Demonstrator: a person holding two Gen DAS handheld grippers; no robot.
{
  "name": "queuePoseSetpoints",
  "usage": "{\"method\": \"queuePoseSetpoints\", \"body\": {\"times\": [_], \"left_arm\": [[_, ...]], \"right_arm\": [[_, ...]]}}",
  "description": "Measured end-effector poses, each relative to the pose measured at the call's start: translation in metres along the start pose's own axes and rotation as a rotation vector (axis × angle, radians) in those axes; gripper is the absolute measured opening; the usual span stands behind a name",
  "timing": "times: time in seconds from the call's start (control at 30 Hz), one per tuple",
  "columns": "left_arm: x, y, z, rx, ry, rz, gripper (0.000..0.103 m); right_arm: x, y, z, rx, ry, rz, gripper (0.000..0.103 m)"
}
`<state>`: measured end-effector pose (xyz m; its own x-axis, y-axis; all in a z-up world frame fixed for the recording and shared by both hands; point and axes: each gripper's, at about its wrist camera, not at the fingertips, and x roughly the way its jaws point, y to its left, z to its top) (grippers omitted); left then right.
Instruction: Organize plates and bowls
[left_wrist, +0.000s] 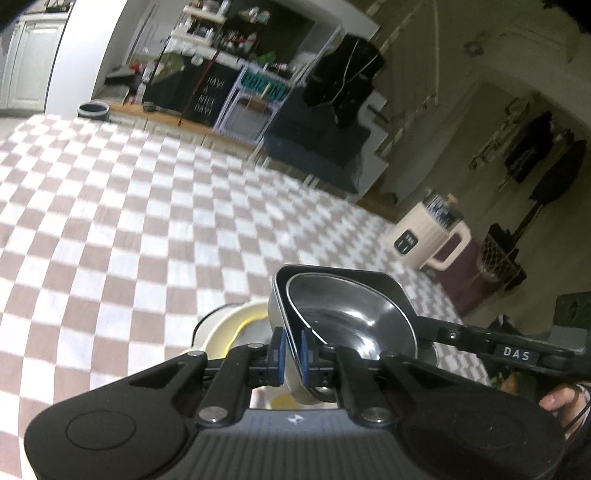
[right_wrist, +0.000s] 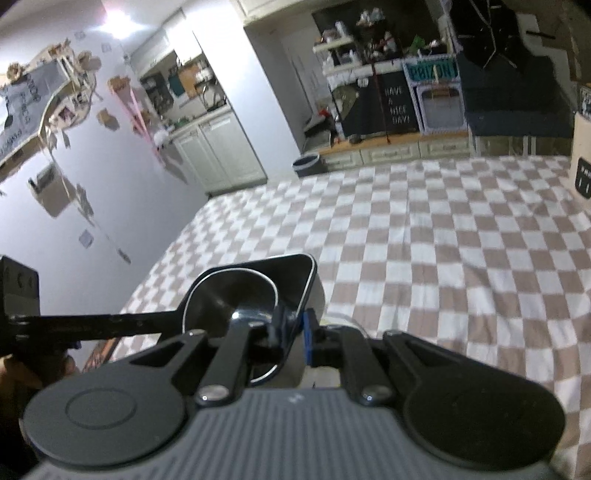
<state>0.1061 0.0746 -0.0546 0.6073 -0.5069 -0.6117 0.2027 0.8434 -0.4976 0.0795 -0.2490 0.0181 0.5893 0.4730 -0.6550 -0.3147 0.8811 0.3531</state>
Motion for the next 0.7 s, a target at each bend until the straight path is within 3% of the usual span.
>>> {"method": "queuePoseSetpoints", "body": {"times": [0.43, 0.7], "left_arm": [[0.018, 0.007, -0.006, 0.005, 0.066, 0.047, 0.008], [0.028, 0.011, -0.008, 0.01, 0.098, 0.086, 0.008]], "right_arm": [[0.027, 0.008, -0.017, -0.007, 0.161, -0.056, 0.015], [0.036, 0.013, -0.023, -0.019, 0.218, -0.087, 0.015]]}}
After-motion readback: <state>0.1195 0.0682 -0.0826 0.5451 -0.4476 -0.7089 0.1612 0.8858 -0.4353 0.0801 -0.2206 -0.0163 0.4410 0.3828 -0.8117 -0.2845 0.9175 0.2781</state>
